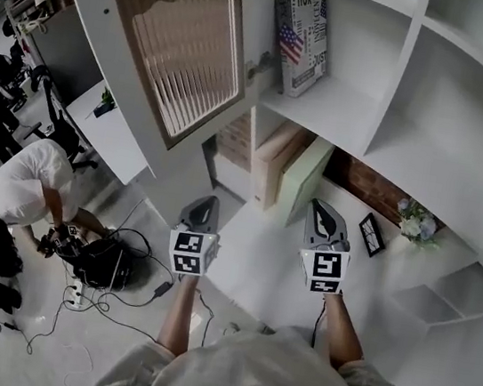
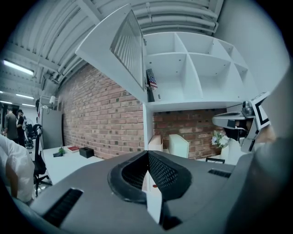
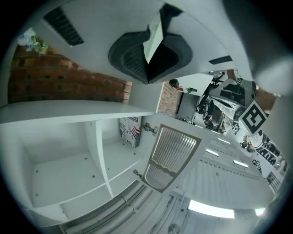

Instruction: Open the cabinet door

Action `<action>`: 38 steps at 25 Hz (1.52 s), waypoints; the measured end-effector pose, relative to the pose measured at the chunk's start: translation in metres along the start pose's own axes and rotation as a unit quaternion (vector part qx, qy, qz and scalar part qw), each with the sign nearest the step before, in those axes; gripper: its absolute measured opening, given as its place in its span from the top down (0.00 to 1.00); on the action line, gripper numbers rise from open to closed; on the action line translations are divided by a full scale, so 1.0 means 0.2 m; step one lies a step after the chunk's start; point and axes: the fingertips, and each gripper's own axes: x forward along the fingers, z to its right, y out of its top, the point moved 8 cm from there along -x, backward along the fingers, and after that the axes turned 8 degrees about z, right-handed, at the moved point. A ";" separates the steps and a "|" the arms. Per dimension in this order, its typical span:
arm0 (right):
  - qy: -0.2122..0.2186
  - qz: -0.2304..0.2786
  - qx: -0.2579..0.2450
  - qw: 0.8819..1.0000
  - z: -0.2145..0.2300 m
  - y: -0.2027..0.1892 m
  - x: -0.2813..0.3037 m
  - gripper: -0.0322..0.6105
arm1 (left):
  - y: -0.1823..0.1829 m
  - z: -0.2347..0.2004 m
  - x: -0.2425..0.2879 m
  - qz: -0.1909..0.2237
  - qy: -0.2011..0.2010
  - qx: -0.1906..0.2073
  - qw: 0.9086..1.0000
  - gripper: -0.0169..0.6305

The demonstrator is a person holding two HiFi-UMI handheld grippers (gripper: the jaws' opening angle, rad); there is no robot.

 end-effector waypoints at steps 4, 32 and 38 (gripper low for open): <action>-0.025 -0.022 0.003 0.999 0.08 -0.11 -0.07 0.93 | 0.00 0.03 0.04 0.000 -0.007 -0.001 1.000 0.93; -0.022 -0.039 0.014 0.999 0.08 -0.19 -0.10 0.93 | -0.04 0.03 0.02 -0.005 -0.002 -0.010 1.000 0.93; -0.020 -0.040 0.010 0.999 0.08 -0.18 -0.10 0.93 | -0.05 0.02 0.01 -0.005 0.004 -0.013 1.000 0.93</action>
